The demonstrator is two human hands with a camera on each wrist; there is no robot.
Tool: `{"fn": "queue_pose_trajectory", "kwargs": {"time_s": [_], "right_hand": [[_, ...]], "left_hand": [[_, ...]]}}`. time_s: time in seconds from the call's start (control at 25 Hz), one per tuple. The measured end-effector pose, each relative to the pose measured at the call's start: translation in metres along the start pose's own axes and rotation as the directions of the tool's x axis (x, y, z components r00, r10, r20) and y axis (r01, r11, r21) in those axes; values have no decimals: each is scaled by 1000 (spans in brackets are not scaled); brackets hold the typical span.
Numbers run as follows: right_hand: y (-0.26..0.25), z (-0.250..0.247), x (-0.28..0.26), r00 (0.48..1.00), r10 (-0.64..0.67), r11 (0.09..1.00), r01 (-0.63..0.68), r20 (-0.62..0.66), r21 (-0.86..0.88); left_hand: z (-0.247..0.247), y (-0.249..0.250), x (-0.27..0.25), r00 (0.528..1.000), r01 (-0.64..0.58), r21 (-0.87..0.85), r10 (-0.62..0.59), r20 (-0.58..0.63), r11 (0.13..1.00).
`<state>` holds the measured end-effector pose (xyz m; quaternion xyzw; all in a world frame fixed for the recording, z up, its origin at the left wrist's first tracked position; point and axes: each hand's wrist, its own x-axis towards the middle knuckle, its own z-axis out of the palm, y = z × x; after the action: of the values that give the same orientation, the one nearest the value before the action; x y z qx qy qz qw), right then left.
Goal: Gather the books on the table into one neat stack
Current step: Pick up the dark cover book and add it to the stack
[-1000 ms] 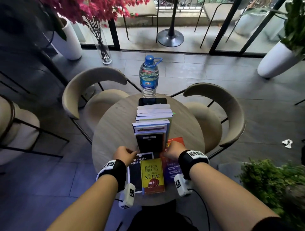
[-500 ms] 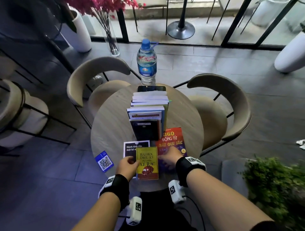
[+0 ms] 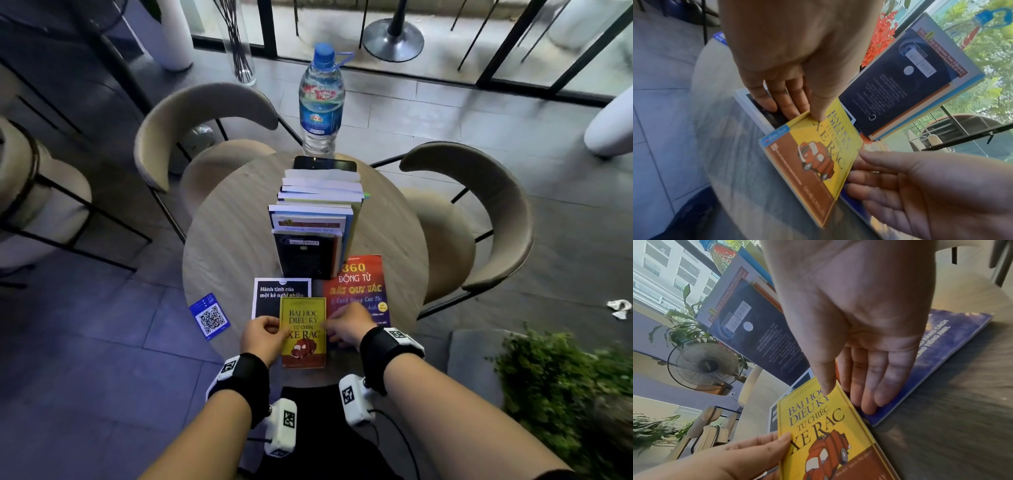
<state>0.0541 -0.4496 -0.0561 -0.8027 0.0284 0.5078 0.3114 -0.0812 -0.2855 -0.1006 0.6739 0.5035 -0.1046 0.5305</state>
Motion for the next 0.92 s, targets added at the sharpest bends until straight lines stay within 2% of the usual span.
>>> {"fn": "queue_pose_trajectory", "kwargs": {"time_s": [0.12, 0.32, 0.52, 0.68, 0.76, 0.92], "right_hand": [[1, 1, 0, 1000, 13, 999, -13, -3, 37], [4, -11, -1, 992, 45, 987, -26, -118, 160], [13, -36, -7, 992, 31, 956, 6, -122, 295], [17, -49, -9, 991, 16, 936, 32, -132, 350], [20, -55, -7, 985, 24, 934, 38, -171, 355], [25, -68, 2, 959, 67, 952, 21, -276, 305]], "left_hand": [[1, -4, -3, 999, -31, 14, 31, -20, 999], [3, 23, -10, 998, -59, -39, 60, 37, 998], [12, 50, -16, 989, 7, -160, 16, 146, 987], [23, 61, -18, 989, 20, -171, 6, 150, 985], [33, 63, -14, 989, 3, -121, 14, 147, 993], [53, 72, -11, 981, -116, 152, 90, 170, 982]]}}
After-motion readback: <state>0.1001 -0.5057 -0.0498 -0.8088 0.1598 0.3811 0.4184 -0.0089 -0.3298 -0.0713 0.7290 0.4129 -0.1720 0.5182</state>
